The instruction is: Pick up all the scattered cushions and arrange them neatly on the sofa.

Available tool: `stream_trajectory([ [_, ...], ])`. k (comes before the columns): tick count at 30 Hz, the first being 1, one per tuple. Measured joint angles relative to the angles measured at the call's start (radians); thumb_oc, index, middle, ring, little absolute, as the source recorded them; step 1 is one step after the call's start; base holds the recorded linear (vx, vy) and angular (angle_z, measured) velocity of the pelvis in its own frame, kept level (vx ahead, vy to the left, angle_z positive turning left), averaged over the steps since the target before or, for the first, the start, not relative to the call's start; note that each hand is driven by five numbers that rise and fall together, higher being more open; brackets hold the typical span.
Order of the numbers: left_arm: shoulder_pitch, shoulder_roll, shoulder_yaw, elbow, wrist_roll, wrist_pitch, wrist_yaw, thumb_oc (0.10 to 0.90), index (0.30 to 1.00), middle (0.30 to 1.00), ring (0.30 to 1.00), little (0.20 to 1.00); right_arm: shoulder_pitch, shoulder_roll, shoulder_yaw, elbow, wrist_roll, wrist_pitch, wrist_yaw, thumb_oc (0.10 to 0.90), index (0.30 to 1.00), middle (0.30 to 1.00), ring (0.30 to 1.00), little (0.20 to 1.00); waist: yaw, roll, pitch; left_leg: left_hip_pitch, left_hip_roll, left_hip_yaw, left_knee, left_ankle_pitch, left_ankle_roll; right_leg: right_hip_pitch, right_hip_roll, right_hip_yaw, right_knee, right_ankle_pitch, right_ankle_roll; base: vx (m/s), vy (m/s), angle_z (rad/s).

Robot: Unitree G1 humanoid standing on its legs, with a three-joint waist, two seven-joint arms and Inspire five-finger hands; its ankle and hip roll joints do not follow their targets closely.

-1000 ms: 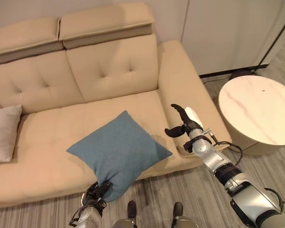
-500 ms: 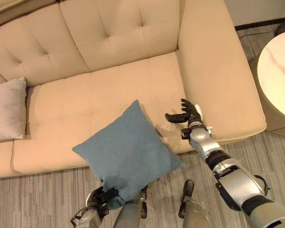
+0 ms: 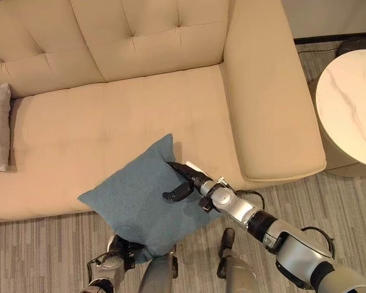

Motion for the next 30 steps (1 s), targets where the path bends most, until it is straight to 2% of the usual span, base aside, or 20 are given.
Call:
stream_trajectory([
  [3,0.001,0.003,0.005,0.009,0.035,0.003,0.021,0.400,0.300,0.300,0.300,0.300,0.015,0.000,-0.003,0.000,-0.070,0.004,-0.001,0.400,0.300,0.300,0.300,0.300,-0.013,-0.010,-0.001,0.009,-0.001,0.004,-0.001,0.000,0.000,0.005,0.000,0.009,-0.005,0.010,0.002,0.02,0.004,-0.09],
  [6,0.016,0.008,0.004,0.013,0.073,0.019,0.051,0.400,0.300,0.300,0.300,0.300,0.089,0.009,-0.067,0.001,-0.100,0.004,-0.015,0.400,0.300,0.300,0.300,0.300,-0.022,-0.031,-0.011,0.037,-0.002,0.016,-0.005,-0.001,-0.001,0.033,0.001,0.020,-0.022,0.021,0.003,0.01,0.013,-0.09],
  [11,0.048,0.025,-0.009,-0.050,0.140,0.019,0.087,0.400,0.300,0.300,0.300,0.300,0.264,0.021,-0.217,-0.016,-0.086,0.004,-0.092,0.400,0.300,0.300,0.300,0.300,-0.040,-0.078,-0.043,0.063,-0.005,0.028,-0.020,0.001,-0.001,0.044,-0.001,0.032,-0.023,0.024,0.004,0.03,0.021,-0.07],
  [13,0.069,0.029,-0.047,-0.099,0.152,0.019,0.101,0.400,0.300,0.300,0.300,0.300,0.348,0.009,-0.264,-0.056,-0.047,0.004,-0.118,0.400,0.300,0.300,0.300,0.300,-0.053,-0.085,-0.050,0.092,-0.008,0.032,-0.035,0.002,-0.002,0.077,-0.002,0.033,-0.049,0.036,0.010,0.05,0.025,-0.04],
  [15,0.095,0.028,-0.059,-0.131,0.181,0.017,0.105,0.400,0.300,0.300,0.300,0.300,0.414,0.006,-0.304,-0.088,-0.008,0.004,-0.145,0.400,0.300,0.300,0.300,0.300,-0.075,-0.083,-0.066,0.116,-0.011,0.035,-0.049,0.002,-0.002,0.109,-0.002,0.034,-0.083,0.047,0.011,0.04,0.025,-0.08],
  [20,0.135,0.030,-0.083,-0.234,0.236,0.020,0.147,0.400,0.300,0.300,0.300,0.300,0.492,-0.033,-0.346,-0.178,0.021,0.004,-0.187,0.400,0.300,0.300,0.300,0.300,-0.082,-0.059,-0.098,0.169,-0.012,0.053,-0.095,0.014,-0.004,0.164,0.005,0.043,-0.152,0.080,0.014,0.04,0.011,-0.08],
  [24,0.193,0.055,-0.083,-0.447,0.261,0.017,0.174,0.400,0.300,0.300,0.300,0.300,0.542,-0.082,-0.418,-0.320,0.014,0.000,-0.228,0.400,0.300,0.300,0.300,0.300,-0.084,-0.036,-0.117,0.196,-0.009,0.052,-0.112,0.019,-0.005,0.193,0.011,0.039,-0.173,0.085,0.013,0.02,-0.004,0.01],
  [30,0.216,0.095,-0.074,-0.608,0.261,0.015,0.187,0.400,0.300,0.300,0.300,0.300,0.625,-0.104,-0.510,-0.451,0.009,-0.049,-0.246,0.400,0.300,0.300,0.300,0.300,-0.096,-0.028,-0.127,0.223,-0.007,0.045,-0.118,0.019,-0.007,0.223,0.013,0.032,-0.173,0.084,0.014,0.03,0.003,0.03],
])
